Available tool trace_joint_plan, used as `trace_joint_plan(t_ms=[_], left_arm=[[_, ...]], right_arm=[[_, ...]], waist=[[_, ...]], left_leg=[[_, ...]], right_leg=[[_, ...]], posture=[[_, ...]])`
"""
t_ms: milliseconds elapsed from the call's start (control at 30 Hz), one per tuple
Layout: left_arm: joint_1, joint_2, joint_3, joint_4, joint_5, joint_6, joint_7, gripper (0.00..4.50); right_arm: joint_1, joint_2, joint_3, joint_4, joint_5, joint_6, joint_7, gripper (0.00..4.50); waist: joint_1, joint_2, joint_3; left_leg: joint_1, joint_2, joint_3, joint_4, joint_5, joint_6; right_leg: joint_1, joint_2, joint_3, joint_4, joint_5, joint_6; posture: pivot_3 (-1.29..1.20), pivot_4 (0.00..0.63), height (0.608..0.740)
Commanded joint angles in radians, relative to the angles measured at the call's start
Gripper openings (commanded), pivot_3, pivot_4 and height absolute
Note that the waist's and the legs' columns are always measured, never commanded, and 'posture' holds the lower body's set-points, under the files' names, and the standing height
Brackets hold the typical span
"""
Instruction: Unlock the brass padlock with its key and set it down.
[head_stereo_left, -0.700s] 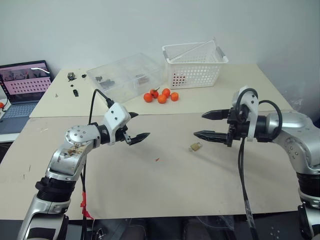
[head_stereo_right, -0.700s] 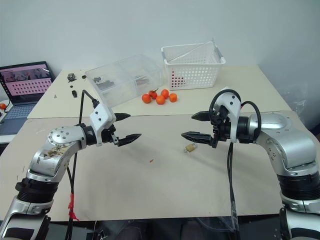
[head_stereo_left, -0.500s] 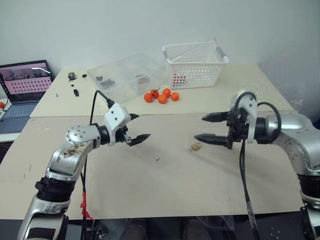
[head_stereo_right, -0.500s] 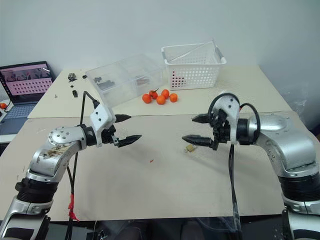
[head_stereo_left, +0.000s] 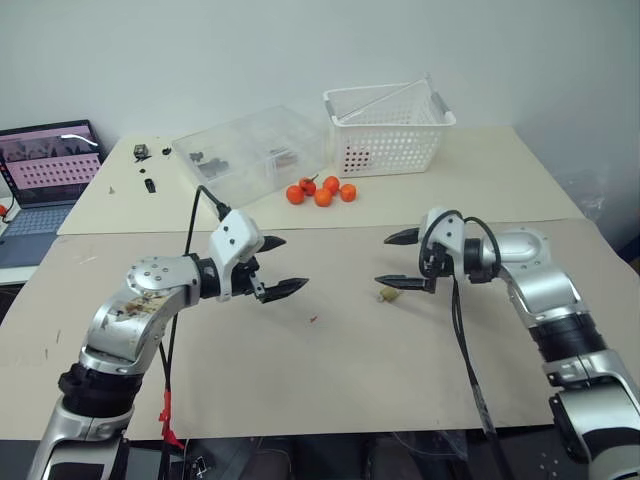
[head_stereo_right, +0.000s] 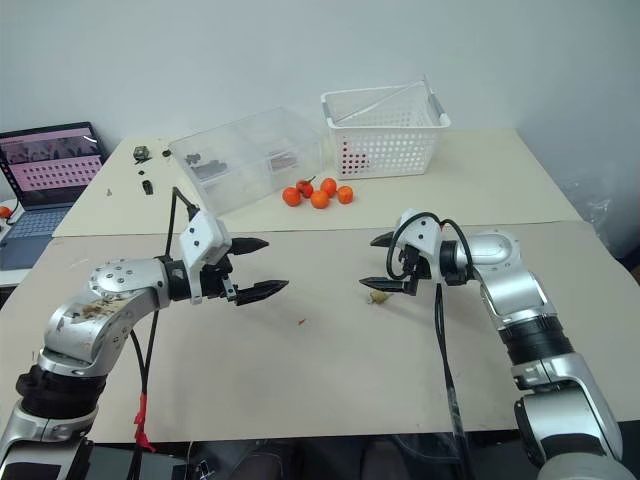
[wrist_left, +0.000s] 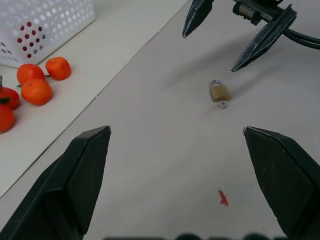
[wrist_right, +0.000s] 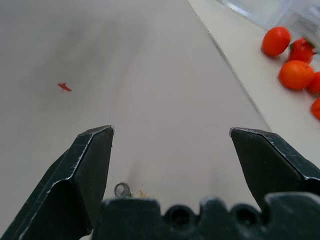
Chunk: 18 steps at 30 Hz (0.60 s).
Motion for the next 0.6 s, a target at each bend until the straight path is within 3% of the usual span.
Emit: trace_joint_plan(t_ms=[33, 267, 600], left_arm=[[0.008, 0.026, 0.031, -0.042, -0.009, 0.0, 0.006, 4.5], [0.015, 0.054, 0.04, -0.058, -0.015, 0.017, 0.013, 4.5], [0.044, 0.094, 0.068, -0.124, -0.038, 0.081, 0.031, 4.5]], right_arm=[[-0.061, 0.013, 0.017, 0.098, -0.013, -0.084, 0.128, 4.4], [-0.155, 0.073, 0.051, 0.334, -0.07, -0.289, 0.278, 4.4], [-0.267, 0.18, 0.048, 0.67, -0.188, -0.499, 0.232, 4.4]], waist=[[-0.002, 0.0, 0.0], [-0.005, 0.0, 0.0], [-0.017, 0.001, 0.0]], left_leg=[[0.0, 0.0, 0.0, 0.0, 0.0, -0.001], [0.0, 0.0, 0.0, 0.0, 0.0, -0.002], [0.0, 0.001, 0.001, 0.0, -0.001, -0.009]], right_leg=[[0.0, 0.0, 0.001, 0.0, 0.0, 0.0], [0.0, 0.001, 0.001, 0.0, 0.0, 0.0], [-0.002, 0.003, 0.004, 0.001, 0.001, -0.001]], posture=[[0.0, 0.15, 0.74], [0.0, 0.15, 0.74], [0.0, 0.15, 0.74]])
